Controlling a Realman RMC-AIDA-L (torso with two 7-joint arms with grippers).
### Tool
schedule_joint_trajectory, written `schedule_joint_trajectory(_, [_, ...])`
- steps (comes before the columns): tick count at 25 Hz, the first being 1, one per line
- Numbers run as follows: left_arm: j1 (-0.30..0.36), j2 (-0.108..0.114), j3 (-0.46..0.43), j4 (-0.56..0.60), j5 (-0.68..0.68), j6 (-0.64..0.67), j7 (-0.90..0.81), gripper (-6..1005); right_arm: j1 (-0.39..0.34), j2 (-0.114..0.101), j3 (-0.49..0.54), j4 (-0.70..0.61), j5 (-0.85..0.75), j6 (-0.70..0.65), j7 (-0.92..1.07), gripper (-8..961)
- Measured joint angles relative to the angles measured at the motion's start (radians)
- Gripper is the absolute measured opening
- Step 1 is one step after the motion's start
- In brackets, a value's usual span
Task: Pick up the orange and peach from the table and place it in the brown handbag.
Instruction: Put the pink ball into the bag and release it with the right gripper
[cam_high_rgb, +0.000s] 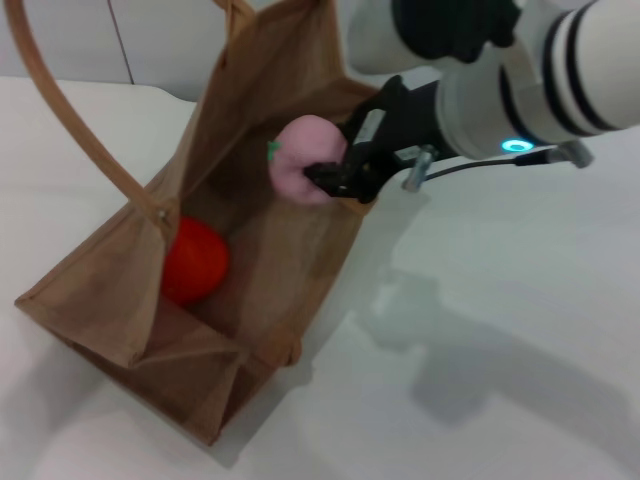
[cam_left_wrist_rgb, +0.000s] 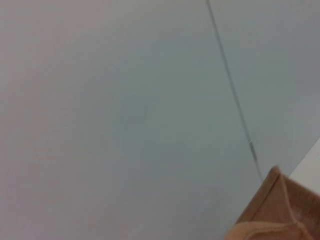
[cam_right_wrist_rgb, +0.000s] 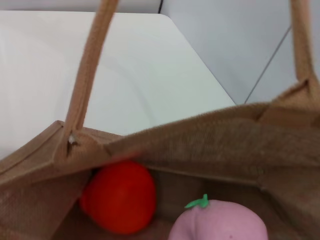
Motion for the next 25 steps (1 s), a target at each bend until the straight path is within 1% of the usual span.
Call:
schedule_joint_trajectory(6, [0.002, -0.003, 0.051, 0.001, -0.056, -0.001, -0.009, 237, 0.048, 0.0, -0.04, 0.13, 0.008, -0.094, -0.008, 411])
schedule_joint_trajectory(13, [0.0, -0.004, 0.063, 0.009, -0.087, -0.009, -0.019, 243, 0.094, 0.0, -0.078, 0.287, 0.022, -0.227, -0.056, 410])
schedule_joint_trajectory(18, [0.003, -0.004, 0.064, 0.007, -0.118, -0.01, -0.02, 247, 0.128, 0.0, -0.08, 0.378, 0.095, -0.274, -0.126, 431])
schedule_joint_trajectory(23, [0.003, -0.004, 0.077, 0.003, -0.118, -0.011, -0.02, 251, 0.171, 0.001, -0.083, 0.442, 0.108, -0.298, -0.147, 459])
schedule_joint_trajectory(24, [0.003, -0.004, 0.077, 0.002, -0.118, -0.011, -0.02, 252, 0.191, 0.001, -0.082, 0.475, 0.111, -0.316, -0.145, 465])
schedule_joint_trajectory(25, [0.003, -0.004, 0.077, 0.002, -0.117, -0.011, -0.02, 253, 0.191, 0.001, -0.082, 0.475, 0.111, -0.316, -0.145, 470])
